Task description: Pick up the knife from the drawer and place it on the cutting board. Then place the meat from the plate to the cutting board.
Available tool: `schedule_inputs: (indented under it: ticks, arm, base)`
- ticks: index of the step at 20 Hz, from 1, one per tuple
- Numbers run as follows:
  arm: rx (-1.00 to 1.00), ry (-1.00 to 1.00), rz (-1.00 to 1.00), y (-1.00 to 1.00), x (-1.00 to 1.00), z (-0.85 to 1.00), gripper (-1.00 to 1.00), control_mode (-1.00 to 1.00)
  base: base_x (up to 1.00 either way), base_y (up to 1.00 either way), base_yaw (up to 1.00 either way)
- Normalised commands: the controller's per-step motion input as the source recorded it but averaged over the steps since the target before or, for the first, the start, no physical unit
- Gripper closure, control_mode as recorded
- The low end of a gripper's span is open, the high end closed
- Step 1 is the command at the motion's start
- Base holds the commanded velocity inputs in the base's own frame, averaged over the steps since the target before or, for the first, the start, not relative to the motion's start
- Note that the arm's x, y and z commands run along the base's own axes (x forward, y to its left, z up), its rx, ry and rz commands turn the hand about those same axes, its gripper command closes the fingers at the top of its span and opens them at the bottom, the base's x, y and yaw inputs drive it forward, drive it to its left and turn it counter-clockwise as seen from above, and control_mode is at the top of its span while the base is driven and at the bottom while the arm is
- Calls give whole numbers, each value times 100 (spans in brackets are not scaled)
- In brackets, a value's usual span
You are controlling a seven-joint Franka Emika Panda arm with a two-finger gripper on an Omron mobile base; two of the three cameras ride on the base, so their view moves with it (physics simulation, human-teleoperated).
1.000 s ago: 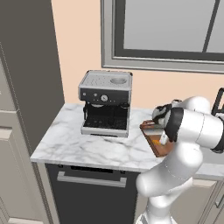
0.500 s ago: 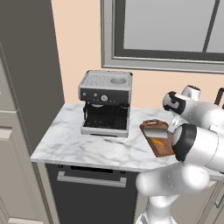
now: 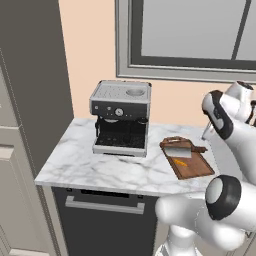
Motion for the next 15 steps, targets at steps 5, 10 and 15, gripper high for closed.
schedule_inputs:
  ticks: [5, 10, 15]
  arm:
    - [1, -13, -2, -15, -91, 69, -100, -100]
    - [0, 0, -5, -3, -59, 99, -100, -100]
    - [-1, -2, -4, 0, -84, 81, -100, -100]
  base:
    - [0, 0, 0]
    - [0, 0, 0]
    - [0, 0, 0]
